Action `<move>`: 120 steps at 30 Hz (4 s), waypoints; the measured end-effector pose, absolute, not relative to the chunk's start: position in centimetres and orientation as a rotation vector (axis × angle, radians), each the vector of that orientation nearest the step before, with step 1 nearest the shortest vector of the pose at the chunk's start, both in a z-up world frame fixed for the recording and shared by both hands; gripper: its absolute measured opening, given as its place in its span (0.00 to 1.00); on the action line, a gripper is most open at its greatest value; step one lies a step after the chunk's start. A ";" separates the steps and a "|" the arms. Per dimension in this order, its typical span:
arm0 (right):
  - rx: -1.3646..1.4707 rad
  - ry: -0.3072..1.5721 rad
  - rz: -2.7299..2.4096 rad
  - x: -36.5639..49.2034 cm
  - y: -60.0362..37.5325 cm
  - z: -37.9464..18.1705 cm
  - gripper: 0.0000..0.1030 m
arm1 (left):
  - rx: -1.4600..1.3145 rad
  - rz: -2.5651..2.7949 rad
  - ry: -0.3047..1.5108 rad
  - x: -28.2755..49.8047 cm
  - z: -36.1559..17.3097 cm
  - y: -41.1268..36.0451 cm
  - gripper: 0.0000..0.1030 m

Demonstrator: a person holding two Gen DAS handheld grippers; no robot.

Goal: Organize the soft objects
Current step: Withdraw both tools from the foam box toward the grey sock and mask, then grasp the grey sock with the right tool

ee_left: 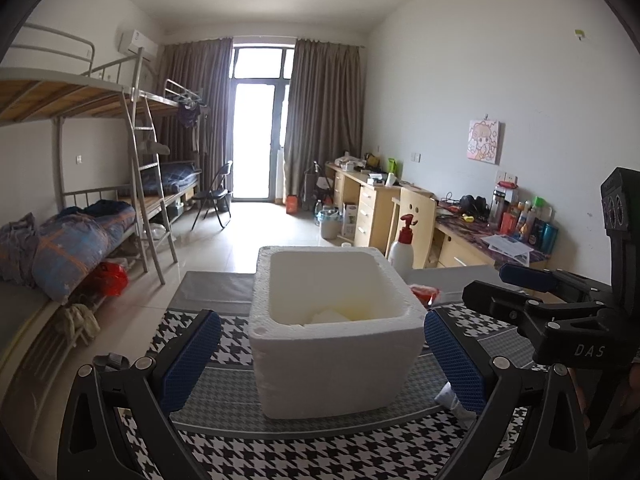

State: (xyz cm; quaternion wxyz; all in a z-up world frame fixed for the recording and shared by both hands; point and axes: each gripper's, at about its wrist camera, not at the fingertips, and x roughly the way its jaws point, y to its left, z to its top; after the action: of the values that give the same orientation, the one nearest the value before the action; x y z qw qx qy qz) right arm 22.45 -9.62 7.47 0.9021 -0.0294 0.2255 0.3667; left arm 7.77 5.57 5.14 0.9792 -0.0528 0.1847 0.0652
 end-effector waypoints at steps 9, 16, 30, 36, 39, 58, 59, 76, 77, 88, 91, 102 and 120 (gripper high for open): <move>-0.049 0.440 0.725 22.2 -11.9 6.8 0.88 | -0.107 0.118 0.363 7.6 4.9 4.2 0.99; -0.043 0.416 0.708 21.2 -13.0 5.7 0.88 | -0.098 0.117 0.333 6.9 4.2 3.0 0.99; -0.010 0.439 0.657 20.6 -15.9 3.0 0.88 | -0.091 0.060 0.344 6.9 2.0 0.9 0.99; -0.002 0.448 0.629 20.4 -17.1 2.2 0.88 | -0.086 0.032 0.352 7.0 1.4 0.4 0.99; 0.004 0.452 0.617 20.5 -17.5 2.1 0.88 | -0.095 0.021 0.360 7.2 1.1 0.4 0.99; 0.010 0.484 0.566 20.7 -18.8 0.4 0.88 | -0.110 -0.031 0.418 8.4 -0.9 -0.5 0.99; 0.009 0.486 0.565 20.8 -18.9 0.4 0.88 | -0.113 -0.037 0.422 8.5 -1.0 -0.6 0.99; 0.035 0.556 0.578 22.0 -19.5 -2.2 0.88 | -0.117 -0.061 0.464 10.4 -3.0 -1.3 0.99; 0.032 0.564 0.577 22.1 -19.4 -2.4 0.88 | -0.114 -0.062 0.471 10.6 -3.2 -1.4 0.99; 0.000 0.629 0.567 22.4 -18.8 -4.6 0.88 | -0.136 -0.061 0.516 11.6 -4.8 -0.6 0.99; 0.003 0.652 0.568 22.5 -18.6 -5.2 0.88 | -0.136 -0.063 0.523 11.8 -4.9 -0.5 0.99; 0.007 0.720 0.570 23.6 -18.2 -6.8 0.64 | -0.134 -0.065 0.529 12.3 -5.2 -0.9 0.99; 0.046 0.779 0.594 23.5 -19.1 -7.2 0.07 | -0.129 -0.051 0.547 12.3 -5.5 -1.1 0.99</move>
State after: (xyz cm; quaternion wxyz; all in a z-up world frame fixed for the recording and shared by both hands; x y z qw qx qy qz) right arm 23.49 -19.05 -7.20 0.8822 0.0221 0.3740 0.2852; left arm 12.35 -1.11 -5.50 0.9605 -0.0636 0.2698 -0.0251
